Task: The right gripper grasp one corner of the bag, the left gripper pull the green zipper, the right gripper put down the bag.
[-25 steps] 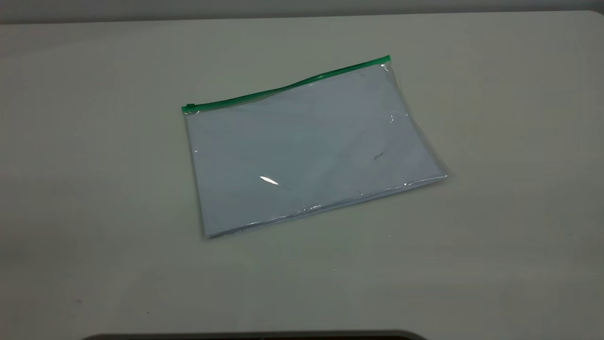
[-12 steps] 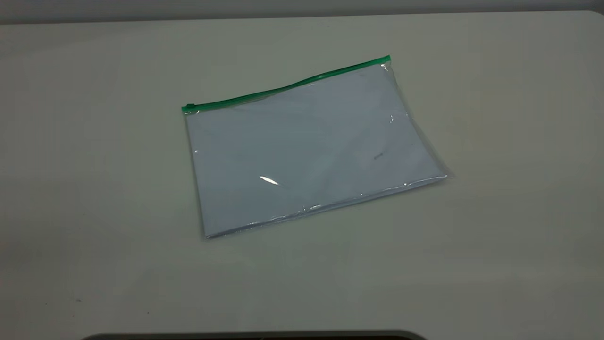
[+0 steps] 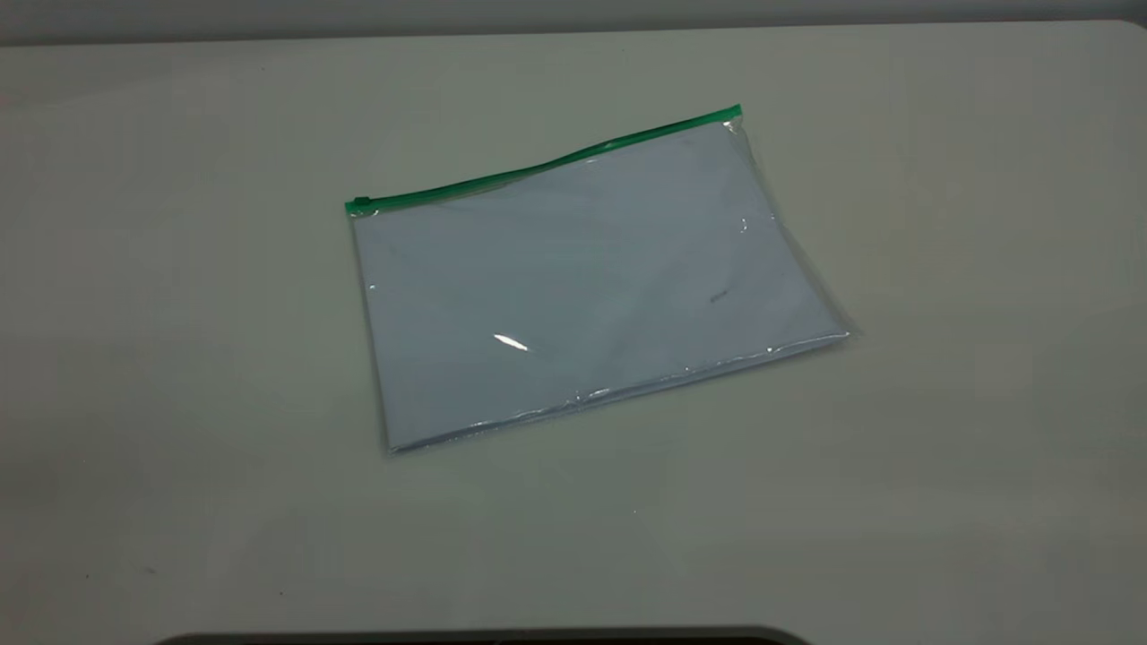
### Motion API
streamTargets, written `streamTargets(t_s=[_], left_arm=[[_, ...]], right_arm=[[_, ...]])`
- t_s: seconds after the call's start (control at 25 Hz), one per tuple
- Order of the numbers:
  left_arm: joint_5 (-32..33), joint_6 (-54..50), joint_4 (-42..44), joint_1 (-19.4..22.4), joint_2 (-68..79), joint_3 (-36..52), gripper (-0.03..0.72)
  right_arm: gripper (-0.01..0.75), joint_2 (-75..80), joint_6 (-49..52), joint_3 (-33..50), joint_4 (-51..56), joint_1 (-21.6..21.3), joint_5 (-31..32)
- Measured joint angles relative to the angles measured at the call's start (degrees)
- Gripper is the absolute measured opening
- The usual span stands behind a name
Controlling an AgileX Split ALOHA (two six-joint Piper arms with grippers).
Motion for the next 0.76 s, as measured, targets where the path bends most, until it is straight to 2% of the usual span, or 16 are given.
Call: streamTargets(t_s=[0.2,0.76], left_arm=[[0.0,0.0,0.0,0.0,0.0,0.0,0.575],[0.0,0.0,0.0,0.0,0.0,0.0,0.575]], right_arm=[[0.562,0.0,5.7,0.0,-3.9,0.0,-0.2],[0.562,0.0,6.2,0.0,-4.0,0.0,-0.2]])
